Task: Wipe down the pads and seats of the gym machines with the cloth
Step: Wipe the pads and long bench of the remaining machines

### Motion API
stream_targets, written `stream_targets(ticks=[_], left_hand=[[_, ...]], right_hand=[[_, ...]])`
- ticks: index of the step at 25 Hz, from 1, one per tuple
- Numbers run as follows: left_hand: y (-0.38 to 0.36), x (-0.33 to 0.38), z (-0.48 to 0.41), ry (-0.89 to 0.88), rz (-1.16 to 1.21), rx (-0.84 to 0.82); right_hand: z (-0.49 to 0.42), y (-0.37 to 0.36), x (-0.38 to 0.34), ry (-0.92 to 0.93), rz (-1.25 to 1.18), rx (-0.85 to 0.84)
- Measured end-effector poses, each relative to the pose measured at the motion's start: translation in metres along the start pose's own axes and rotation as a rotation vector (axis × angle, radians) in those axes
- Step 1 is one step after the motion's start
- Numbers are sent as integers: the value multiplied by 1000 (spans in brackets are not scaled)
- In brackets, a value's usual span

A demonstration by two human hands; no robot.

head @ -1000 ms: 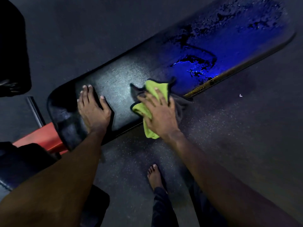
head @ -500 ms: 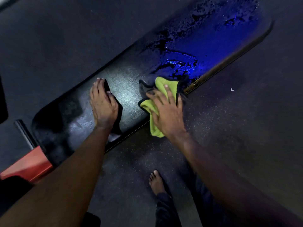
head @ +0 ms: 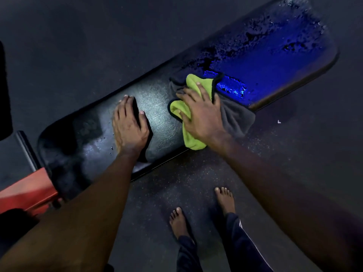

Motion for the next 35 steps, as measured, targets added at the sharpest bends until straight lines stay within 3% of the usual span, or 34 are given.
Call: stream_targets(ticks=[3,6,8,12,16,18,20,22,24,28,30,32,35], left_hand=[[0,2,2,25,-10,-15],[0,1,2,42,-17,-13],[0,1,1,50,-18,-14],[0,4,-1,51,-37,-24],[1,3,-1,57,-50,-46],[2,4,-1,59,-52,-43],[3,6,-1,70,-55,-47],[4,6,-1,76,-51,-58],[5,8,0,90,-52,-67],[8,9,-3,106,-36,-117],[10,8,-5,122,-31,-133],[11,11,-6,146,18,-142],[16,6,-23,177,144,-138]], right_hand=[[-21,19,44,-25,5,-2],[-47,29,66,-354,-116,148],[-54,22,43,-447,-62,165],[-48,2,-22,-74,11,41],[-72,10,5,219,22,-69],[-95,26,42,122,-32,-21],[-114,42,71,-95,-116,58],[-118,44,68,-229,-94,64],[-107,36,39,-157,-36,0],[-91,20,-4,219,67,-119],[-110,26,3,263,62,-159],[-122,34,18,167,64,-106],[-142,43,38,-152,-1,20]])
Point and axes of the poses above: each hand's wrist, its own z-axis away from the middle knuckle, its own y-axis out of the back of the hand, x = y × z, the point moved 2 cm from there along -z, towards the middle knuckle, and after that the axes turned 1 degree about z, right-handed, at the moved point
